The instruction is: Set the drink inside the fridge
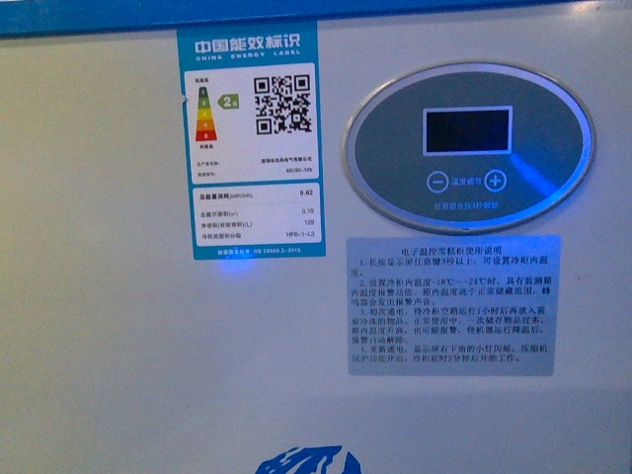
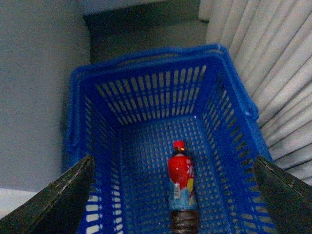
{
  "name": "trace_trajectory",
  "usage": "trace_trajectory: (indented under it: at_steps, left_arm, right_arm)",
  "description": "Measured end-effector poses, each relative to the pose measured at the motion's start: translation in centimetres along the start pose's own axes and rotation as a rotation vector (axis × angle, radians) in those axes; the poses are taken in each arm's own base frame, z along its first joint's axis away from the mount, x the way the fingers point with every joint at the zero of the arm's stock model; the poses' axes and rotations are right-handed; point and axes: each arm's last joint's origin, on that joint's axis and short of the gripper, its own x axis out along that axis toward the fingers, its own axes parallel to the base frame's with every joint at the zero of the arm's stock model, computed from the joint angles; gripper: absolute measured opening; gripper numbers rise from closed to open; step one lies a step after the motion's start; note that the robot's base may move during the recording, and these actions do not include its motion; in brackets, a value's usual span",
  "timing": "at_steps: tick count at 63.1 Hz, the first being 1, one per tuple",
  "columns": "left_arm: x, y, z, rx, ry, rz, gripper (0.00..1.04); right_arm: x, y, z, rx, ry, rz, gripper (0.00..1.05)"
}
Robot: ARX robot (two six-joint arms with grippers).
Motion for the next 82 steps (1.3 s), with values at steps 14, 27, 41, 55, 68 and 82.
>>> trace_trajectory:
  at_steps: [14, 27, 41, 55, 68, 82]
  left_arm:
    - [0.0, 0.0, 0.0, 0.000, 0.000, 0.000, 0.97]
    - [0.0, 0.0, 0.0, 0.000, 0.000, 0.000, 0.97]
    - [0.0, 0.0, 0.0, 0.000, 0.000, 0.000, 0.97]
    - [0.0, 0.0, 0.0, 0.000, 0.000, 0.000, 0.97]
    - [0.0, 0.0, 0.0, 0.000, 0.000, 0.000, 0.97]
    - [0.0, 0.0, 0.0, 0.000, 0.000, 0.000, 0.97]
  right_arm:
    - [10.4, -2.3, -3.8, -0.052, 0.257, -0.038, 0.97]
    - [16.3, -2.6, -8.9, -0.058, 0.376, -0.029, 0.97]
    - [20.8, -2.9, -14.4, -0.064, 0.421, -0.008, 0.97]
    - [24.5, -3.2, -17.8, -0.054, 0.459, 0.009, 0.97]
    - [26.8, -2.9, -19.6, -0.045, 0.483, 0.008, 0.97]
    - [29.5, -2.9, -21.8, -0.016, 0.521, -0.011, 0.97]
